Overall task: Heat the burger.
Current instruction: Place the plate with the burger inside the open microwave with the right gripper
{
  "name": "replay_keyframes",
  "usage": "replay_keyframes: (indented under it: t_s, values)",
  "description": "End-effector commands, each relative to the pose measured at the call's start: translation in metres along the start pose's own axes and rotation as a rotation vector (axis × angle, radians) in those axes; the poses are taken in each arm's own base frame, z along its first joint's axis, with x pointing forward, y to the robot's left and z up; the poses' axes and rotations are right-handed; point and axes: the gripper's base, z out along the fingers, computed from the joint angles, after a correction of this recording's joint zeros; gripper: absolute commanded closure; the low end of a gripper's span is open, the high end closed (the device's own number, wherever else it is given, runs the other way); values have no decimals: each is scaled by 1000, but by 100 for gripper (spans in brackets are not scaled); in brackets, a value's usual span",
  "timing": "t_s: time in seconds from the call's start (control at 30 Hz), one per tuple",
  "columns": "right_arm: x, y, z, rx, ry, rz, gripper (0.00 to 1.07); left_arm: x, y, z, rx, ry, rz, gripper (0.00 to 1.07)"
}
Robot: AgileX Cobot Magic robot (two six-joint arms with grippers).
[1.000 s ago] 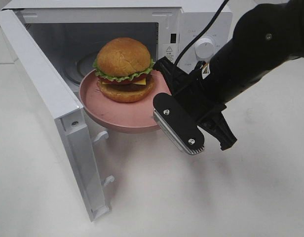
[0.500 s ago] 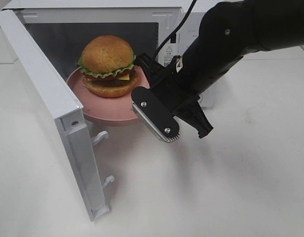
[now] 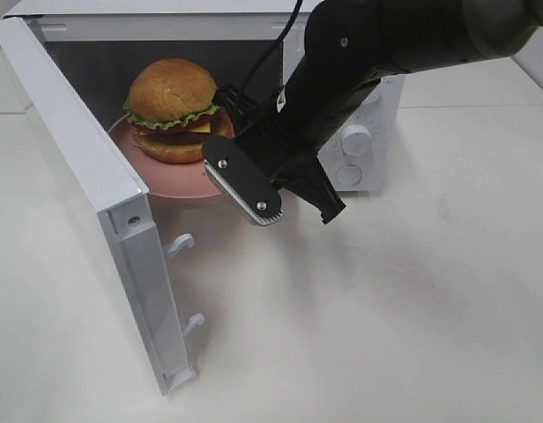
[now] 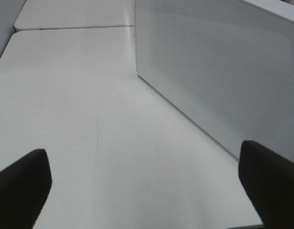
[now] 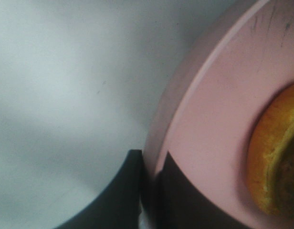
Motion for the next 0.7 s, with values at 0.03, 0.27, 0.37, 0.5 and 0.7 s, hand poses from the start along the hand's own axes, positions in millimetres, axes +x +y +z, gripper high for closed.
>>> replay_keyframes:
  t_s: [0.03, 0.27, 0.37, 0.5, 0.7]
  values:
    - [4, -21, -3, 83, 25, 19, 105, 1, -1, -2, 4, -28, -4, 7]
    - [7, -34, 6, 85, 37, 43, 105, 1, -1, -2, 4, -28, -4, 7]
    - [9, -41, 10, 95, 49, 41, 105, 1, -1, -2, 4, -28, -4, 7]
    - [12, -47, 15, 98, 69, 59, 105, 1, -1, -2, 4, -28, -4, 7]
    - [19, -60, 27, 92, 113, 78, 105, 1, -1, -2, 4, -28, -4, 7]
